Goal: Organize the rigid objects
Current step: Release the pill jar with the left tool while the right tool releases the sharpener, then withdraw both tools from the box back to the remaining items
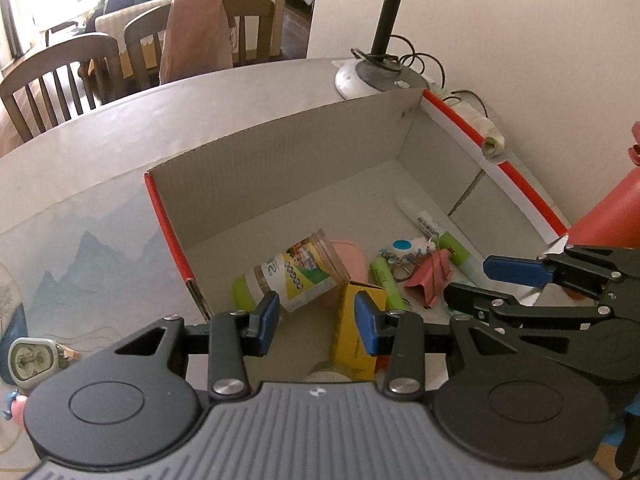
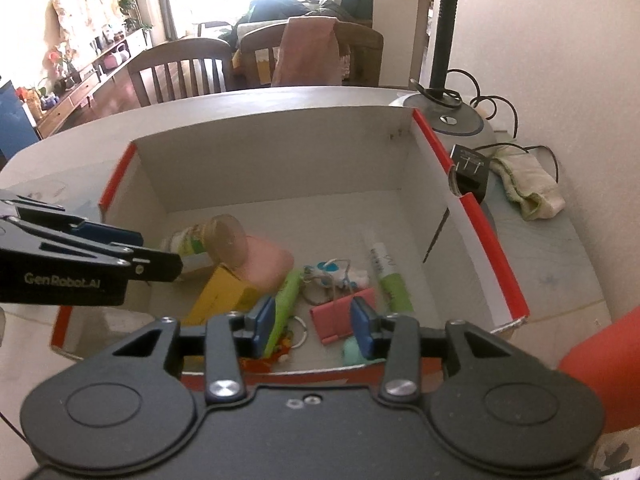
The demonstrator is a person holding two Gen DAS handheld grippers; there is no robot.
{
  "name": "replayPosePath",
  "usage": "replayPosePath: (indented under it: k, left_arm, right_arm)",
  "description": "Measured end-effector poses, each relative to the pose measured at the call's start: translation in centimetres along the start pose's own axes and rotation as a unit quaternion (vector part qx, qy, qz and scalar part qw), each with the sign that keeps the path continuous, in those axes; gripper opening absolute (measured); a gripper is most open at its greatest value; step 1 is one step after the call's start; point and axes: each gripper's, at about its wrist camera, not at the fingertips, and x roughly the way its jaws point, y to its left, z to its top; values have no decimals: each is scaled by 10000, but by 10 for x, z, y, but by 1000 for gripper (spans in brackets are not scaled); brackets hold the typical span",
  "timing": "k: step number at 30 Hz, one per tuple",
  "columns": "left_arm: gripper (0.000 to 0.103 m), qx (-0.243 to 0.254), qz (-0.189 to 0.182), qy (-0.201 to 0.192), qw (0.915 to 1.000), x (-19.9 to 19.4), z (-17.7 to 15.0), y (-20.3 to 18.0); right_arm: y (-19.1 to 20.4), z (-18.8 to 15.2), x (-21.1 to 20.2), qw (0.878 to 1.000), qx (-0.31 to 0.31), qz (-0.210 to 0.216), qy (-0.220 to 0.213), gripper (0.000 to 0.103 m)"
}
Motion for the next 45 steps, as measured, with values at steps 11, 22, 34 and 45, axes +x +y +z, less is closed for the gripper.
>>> replayPosePath:
  k: [11,22,34,45]
  left_arm:
    - [47,63,-102,-272,9996,-32,-9,5]
    - [57,-1,-169,-609,9980,-76,-28,26]
    - [66,-211,-205,-777,9965,-111,-57,76]
    - [83,-365,-168,-828,9958,-130,-81,127]
  right_arm:
    - [21,0,-31,9996,9,168,-230,55]
    - [50,-1,-55,9980,142,454,-416,66]
    - [99,-7,-67,9963,100,704,-487,77]
    - [151,-4,-60,9944,13,921,-514,86]
